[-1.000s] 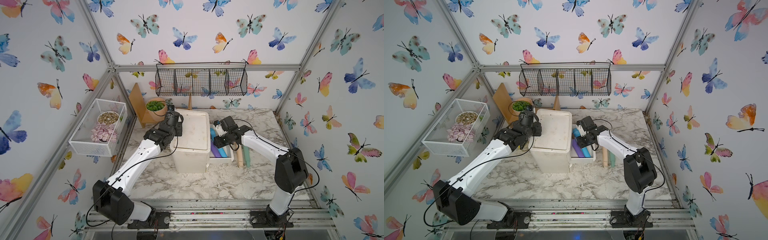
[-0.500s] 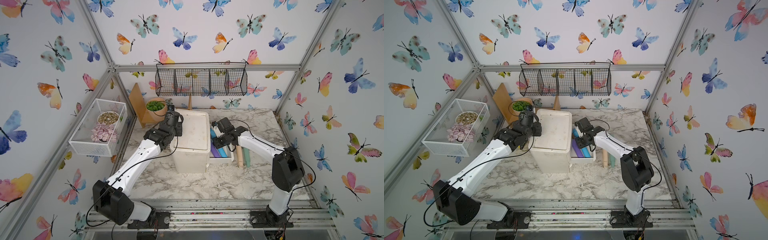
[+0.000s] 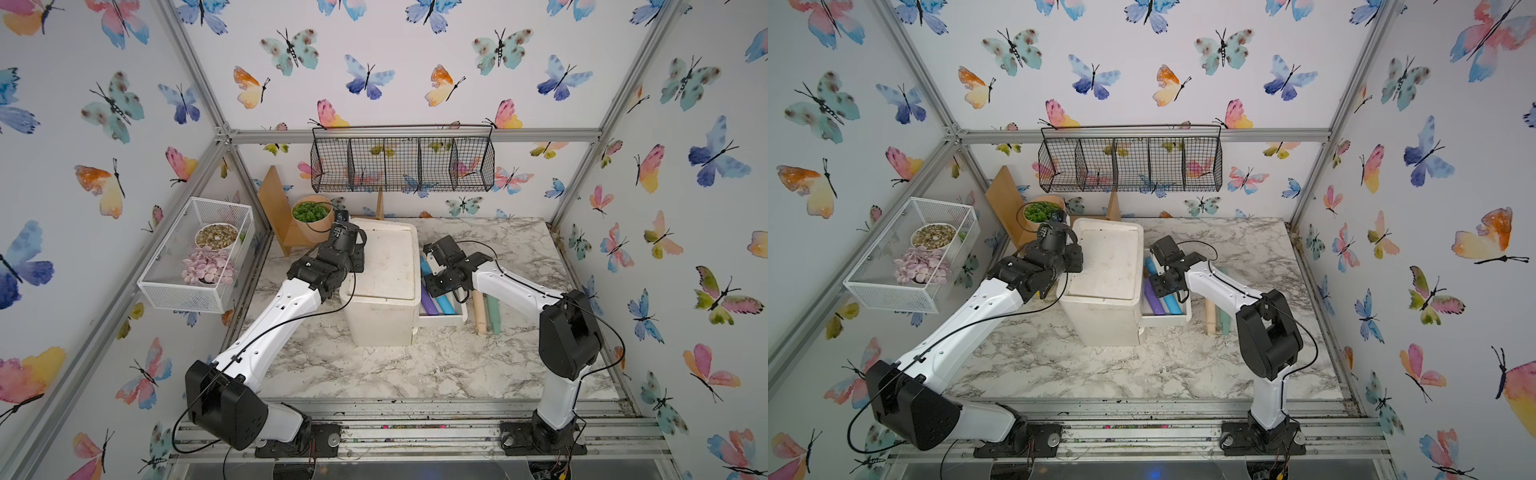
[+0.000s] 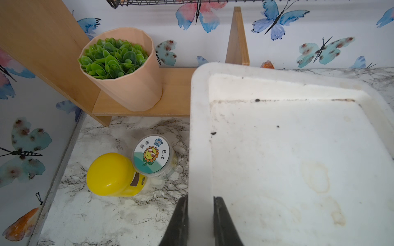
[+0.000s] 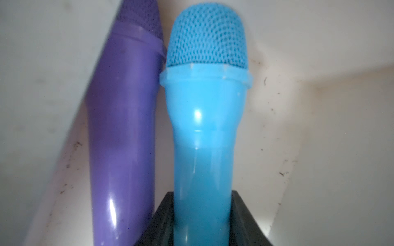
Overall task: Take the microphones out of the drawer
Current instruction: Pick up the microphone from the drawer.
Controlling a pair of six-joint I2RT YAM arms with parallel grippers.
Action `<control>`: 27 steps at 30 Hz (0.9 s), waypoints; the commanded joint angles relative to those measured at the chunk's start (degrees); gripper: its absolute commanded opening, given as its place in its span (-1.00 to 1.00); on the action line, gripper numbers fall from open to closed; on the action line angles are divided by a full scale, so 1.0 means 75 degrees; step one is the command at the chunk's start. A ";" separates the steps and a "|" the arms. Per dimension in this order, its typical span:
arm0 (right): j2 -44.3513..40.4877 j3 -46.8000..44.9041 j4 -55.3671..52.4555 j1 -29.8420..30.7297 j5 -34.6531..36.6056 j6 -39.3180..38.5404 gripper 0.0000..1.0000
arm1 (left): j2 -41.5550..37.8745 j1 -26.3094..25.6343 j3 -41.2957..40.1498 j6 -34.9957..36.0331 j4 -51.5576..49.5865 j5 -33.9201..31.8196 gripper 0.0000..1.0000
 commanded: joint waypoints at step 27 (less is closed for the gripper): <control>-0.1301 0.0308 0.0292 -0.0023 0.0119 0.0572 -0.58 | -0.0001 0.0039 -0.0262 0.0347 -0.0219 -0.0288 -1.00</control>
